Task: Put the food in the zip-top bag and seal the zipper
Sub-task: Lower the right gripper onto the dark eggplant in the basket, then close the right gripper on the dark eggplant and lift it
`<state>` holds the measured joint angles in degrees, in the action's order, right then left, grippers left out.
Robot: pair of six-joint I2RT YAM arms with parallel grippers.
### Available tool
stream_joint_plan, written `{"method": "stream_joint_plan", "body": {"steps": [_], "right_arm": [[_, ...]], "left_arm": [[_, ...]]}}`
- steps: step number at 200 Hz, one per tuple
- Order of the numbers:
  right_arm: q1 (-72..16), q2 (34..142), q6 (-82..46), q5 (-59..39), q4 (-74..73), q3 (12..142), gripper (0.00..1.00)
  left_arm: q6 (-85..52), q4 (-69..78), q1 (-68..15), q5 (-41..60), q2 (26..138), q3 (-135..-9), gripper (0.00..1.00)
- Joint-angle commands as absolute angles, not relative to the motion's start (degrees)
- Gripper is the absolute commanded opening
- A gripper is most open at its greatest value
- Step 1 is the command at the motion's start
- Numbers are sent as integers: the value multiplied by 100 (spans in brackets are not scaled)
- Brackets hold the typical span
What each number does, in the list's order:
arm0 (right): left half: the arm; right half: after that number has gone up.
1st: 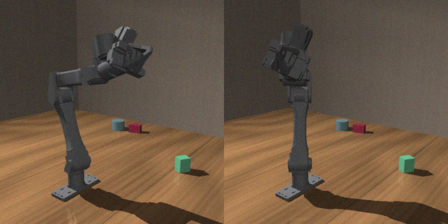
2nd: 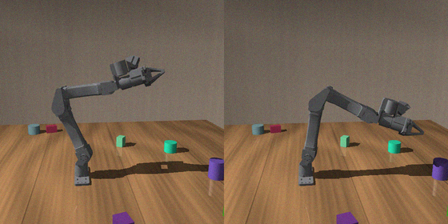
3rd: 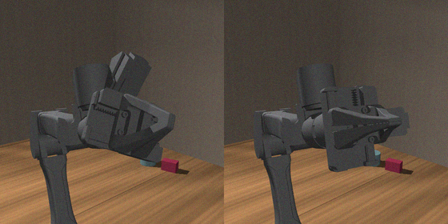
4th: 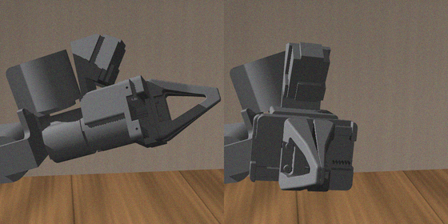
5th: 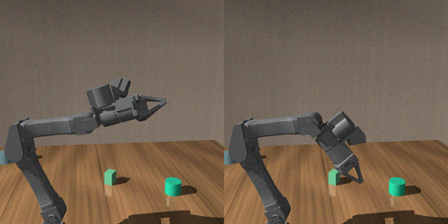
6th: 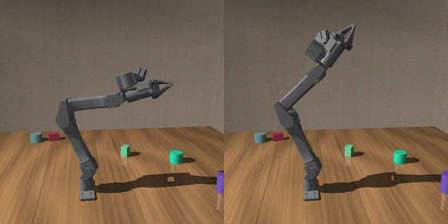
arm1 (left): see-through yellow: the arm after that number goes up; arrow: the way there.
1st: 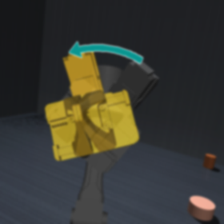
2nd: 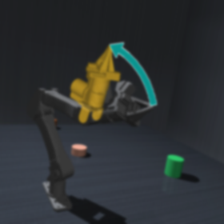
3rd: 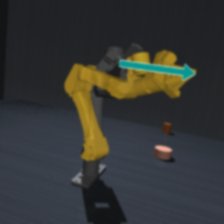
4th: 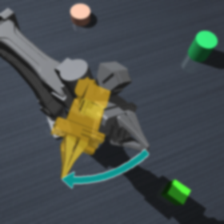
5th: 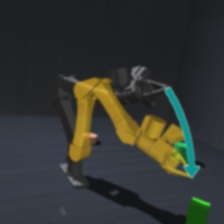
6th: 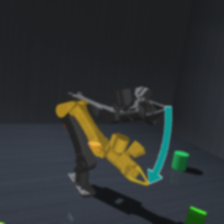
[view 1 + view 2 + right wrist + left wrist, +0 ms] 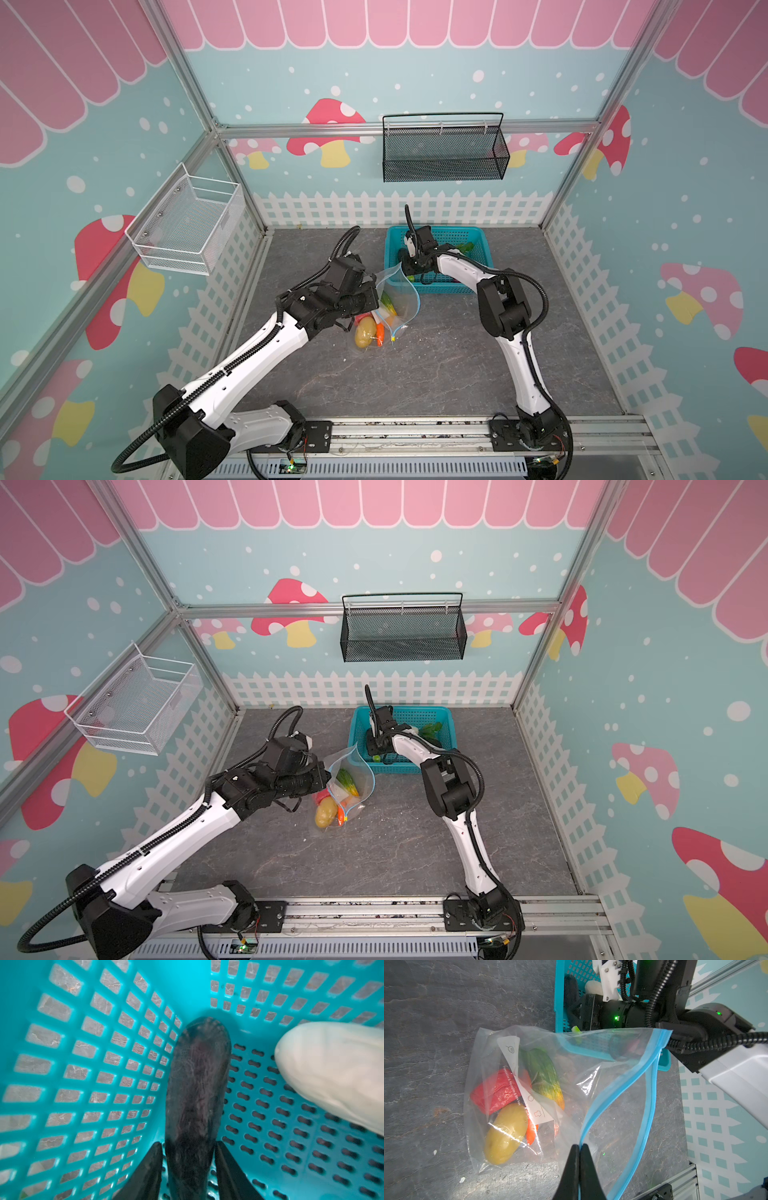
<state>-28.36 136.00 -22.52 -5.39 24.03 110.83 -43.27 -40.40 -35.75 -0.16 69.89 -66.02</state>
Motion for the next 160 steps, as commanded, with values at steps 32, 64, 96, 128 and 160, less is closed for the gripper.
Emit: {"method": "stream_joint_plan", "body": {"steps": [32, 64, 96, 128, 160], "right_arm": [[-2777, 13645, -2250, -574, 2484, 11198, 38], [-2724, 13446, -2246, -636, 2476, 11111, 37], [-2668, 13117, -2215, -651, 2427, 10932, 37], [-2636, 12704, -2206, -709, 2314, 10616, 37], [-2619, 12361, -2197, -753, 2283, 10350, 37]], "left_arm": [[-4341, -3990, -3550, 22, 6961, -6589, 0], [-4351, -3978, -3544, 36, 6986, -6608, 0], [-4442, -3925, -3551, 106, 7026, -6611, 0], [-4634, -3764, -3550, 290, 7073, -6598, 0], [-4735, -3711, -3566, 346, 7140, -6589, 0]]}}
